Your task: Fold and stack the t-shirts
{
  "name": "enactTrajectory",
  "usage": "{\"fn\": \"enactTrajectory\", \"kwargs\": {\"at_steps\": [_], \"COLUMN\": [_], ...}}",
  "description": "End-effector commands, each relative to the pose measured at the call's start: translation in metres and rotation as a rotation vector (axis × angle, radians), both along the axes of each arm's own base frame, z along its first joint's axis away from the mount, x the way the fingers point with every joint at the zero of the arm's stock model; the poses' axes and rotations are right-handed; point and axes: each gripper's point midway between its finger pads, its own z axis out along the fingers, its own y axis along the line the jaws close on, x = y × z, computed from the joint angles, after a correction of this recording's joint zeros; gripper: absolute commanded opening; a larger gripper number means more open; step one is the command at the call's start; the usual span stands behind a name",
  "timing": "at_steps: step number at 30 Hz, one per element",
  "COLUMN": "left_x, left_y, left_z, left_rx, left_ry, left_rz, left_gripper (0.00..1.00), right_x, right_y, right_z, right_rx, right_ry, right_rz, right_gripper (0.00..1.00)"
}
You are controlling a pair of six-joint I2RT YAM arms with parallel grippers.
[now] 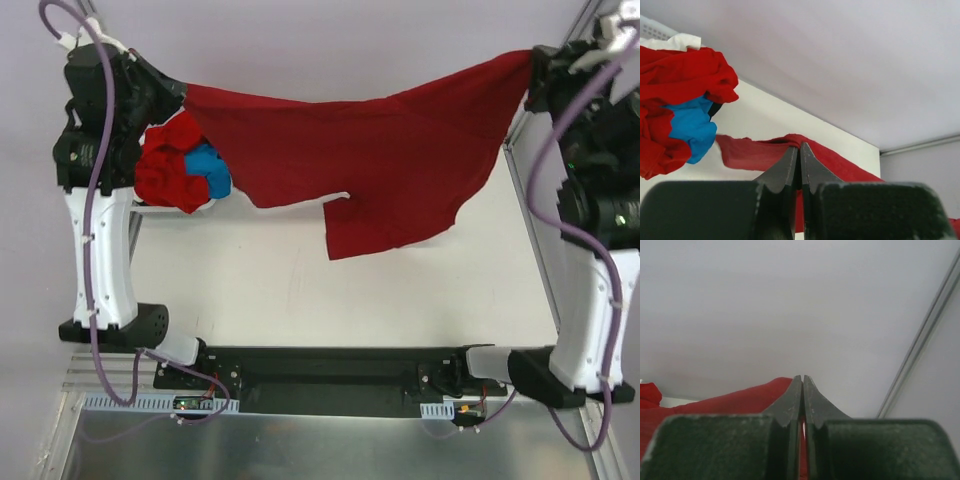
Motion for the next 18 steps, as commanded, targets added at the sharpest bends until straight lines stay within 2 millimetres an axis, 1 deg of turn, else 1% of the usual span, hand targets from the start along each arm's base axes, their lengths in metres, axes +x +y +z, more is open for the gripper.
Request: {"fn": "enactTrajectory", "kwargs": {"at_steps": [1,2,3,4,5,6,7,8,9,10,11,12,13,14,16,18], "left_x": [-0.073,-0.097,-0.108,-0.117,-0.139,-0.149,-0.157,-0.171,-0.176,-0.181,-0.186,-0.189,-0.190,-0.192,-0.188,-0.178], "left_y": [-0.003,-0.005,-0.005,-0.004,-0.003,-0.003,-0.003,-0.003,-0.004,-0.004,-0.004,-0.005,-0.005,-0.005,-0.003,-0.002], "left_z": [0.055,0.066,0.068,0.069,0.078,0.081,0.081,0.086,0.086,0.087,0.084,0.084,0.082,0.080,0.074,0.066], "left_rx": [0.050,0.048,0.051,0.050,0.049,0.044,0.037,0.032,0.024,0.019,0.019,0.016,0.014,0.014,0.015,0.020], "left_ry": [-0.185,-0.227,-0.238,-0.244,-0.284,-0.298,-0.305,-0.329,-0.331,-0.333,-0.324,-0.324,-0.317,-0.306,-0.287,-0.255], "left_rz": [-0.073,-0.097,-0.099,-0.102,-0.102,-0.104,-0.107,-0.110,-0.115,-0.116,-0.122,-0.125,-0.128,-0.128,-0.115,-0.105], "left_gripper": [0.00,0.00,0.00,0.00,0.00,0.00,0.00,0.00,0.00,0.00,0.00,0.00,0.00,0.00,0.00,0.00], "right_x": [-0.101,-0.114,-0.124,-0.151,-0.163,-0.174,-0.195,-0.207,-0.215,-0.230,-0.234,-0.237,-0.239,-0.234,-0.225,-0.201], "right_y": [-0.015,-0.017,-0.018,-0.022,-0.018,-0.020,-0.023,-0.024,-0.027,-0.031,-0.031,-0.037,-0.037,-0.037,-0.034,-0.030], "right_z": [0.048,0.051,0.047,0.059,0.060,0.058,0.060,0.061,0.060,0.063,0.060,0.059,0.058,0.055,0.049,0.039], "right_rx": [-0.029,-0.029,-0.032,-0.025,-0.038,-0.040,-0.036,-0.033,-0.035,-0.030,-0.034,-0.025,-0.029,-0.033,-0.037,-0.045], "right_ry": [-0.193,-0.203,-0.183,-0.227,-0.238,-0.235,-0.264,-0.284,-0.292,-0.314,-0.310,-0.309,-0.308,-0.287,-0.262,-0.206], "right_rz": [-0.015,-0.016,-0.016,-0.017,0.010,0.011,0.009,0.008,0.000,-0.011,-0.011,-0.040,-0.040,-0.043,-0.032,-0.025], "right_gripper": [0.01,0.01,0.01,0.01,0.01,0.01,0.01,0.01,0.01,0.01,0.01,0.01,0.01,0.01,0.01,0.01]}}
